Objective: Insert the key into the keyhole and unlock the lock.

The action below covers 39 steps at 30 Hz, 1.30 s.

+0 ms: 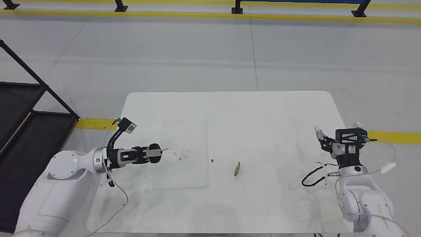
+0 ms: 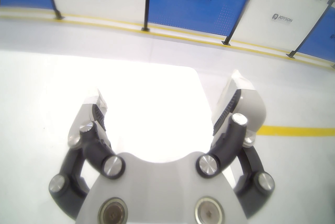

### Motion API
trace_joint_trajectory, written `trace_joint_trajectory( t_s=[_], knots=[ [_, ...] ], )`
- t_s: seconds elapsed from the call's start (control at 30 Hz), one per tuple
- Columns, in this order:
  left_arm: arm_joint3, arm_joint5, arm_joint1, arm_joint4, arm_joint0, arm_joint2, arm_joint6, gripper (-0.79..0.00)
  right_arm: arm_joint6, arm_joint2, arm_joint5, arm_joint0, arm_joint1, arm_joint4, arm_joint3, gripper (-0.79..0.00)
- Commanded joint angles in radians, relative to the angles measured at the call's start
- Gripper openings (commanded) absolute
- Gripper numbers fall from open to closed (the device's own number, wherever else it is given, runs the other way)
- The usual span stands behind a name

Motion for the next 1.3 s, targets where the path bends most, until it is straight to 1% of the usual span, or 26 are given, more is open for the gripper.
trace_joint_trajectory(
  t_s=[0.0, 0.13, 0.17, 0.37, 0.43, 0.5, 0.57, 0.63, 0.67, 0.77, 0.9, 1.0, 1.1, 1.27],
  knots=[
    [0.000, 0.000, 0.000, 0.000, 0.000, 0.000, 0.000, -0.785, 0.000, 0.000, 0.000, 0.000, 0.000, 0.000, 0.000, 0.000],
    [0.000, 0.000, 0.000, 0.000, 0.000, 0.000, 0.000, -0.785, 0.002, -0.002, -0.003, 0.000, 0.000, 0.003, 0.000, 0.000],
    [0.000, 0.000, 0.000, 0.000, 0.000, 0.000, 0.000, -0.785, 0.019, -0.013, -0.024, 0.001, -0.001, 0.015, -0.007, 0.000],
    [0.000, 0.000, 0.000, 0.000, 0.000, 0.000, 0.000, -0.785, 0.212, -0.068, -0.148, 0.012, -0.002, 0.095, -0.080, 0.000],
    [0.000, 0.000, 0.000, 0.000, 0.000, 0.000, 0.000, -0.785, 0.289, -0.094, -0.170, 0.020, -0.003, 0.113, -0.094, 0.000],
    [0.000, 0.000, 0.000, 0.000, 0.000, 0.000, 0.000, -0.785, 0.383, -0.119, -0.189, 0.032, -0.005, 0.166, -0.102, 0.000],
    [0.000, 0.000, 0.000, 0.000, 0.000, 0.000, 0.000, -0.785, 0.479, -0.138, -0.179, 0.055, -0.007, 0.221, -0.121, 0.000],
    [0.000, 0.000, 0.000, 0.000, 0.000, 0.000, 0.000, -0.785, 0.615, -0.163, -0.145, 0.074, -0.010, 0.281, -0.125, 0.000],
    [0.000, 0.000, 0.000, 0.000, 0.000, 0.000, 0.000, -0.785, 0.655, -0.180, -0.132, 0.091, -0.011, 0.283, -0.141, 0.000],
    [0.000, 0.000, 0.000, 0.000, 0.000, 0.000, 0.000, -0.785, 0.755, -0.225, -0.074, 0.121, -0.018, 0.356, -0.148, 0.000],
    [0.000, 0.000, 0.000, 0.000, 0.000, 0.000, 0.000, -0.785, 0.887, -0.276, 0.023, 0.164, -0.027, 0.431, -0.166, 0.000],
    [0.000, 0.000, 0.000, 0.000, 0.000, 0.000, 0.000, -0.785, 0.956, -0.329, 0.082, 0.192, -0.035, 0.493, -0.170, 0.000],
    [0.000, 0.000, 0.000, 0.000, 0.000, 0.000, 0.000, -0.785, 0.956, -0.380, 0.137, 0.224, -0.043, 0.482, -0.156, 0.000],
    [0.000, 0.000, 0.000, 0.000, 0.000, 0.000, 0.000, -0.785, 0.953, -0.389, 0.145, 0.230, -0.044, 0.478, -0.153, 0.000]
  ],
)
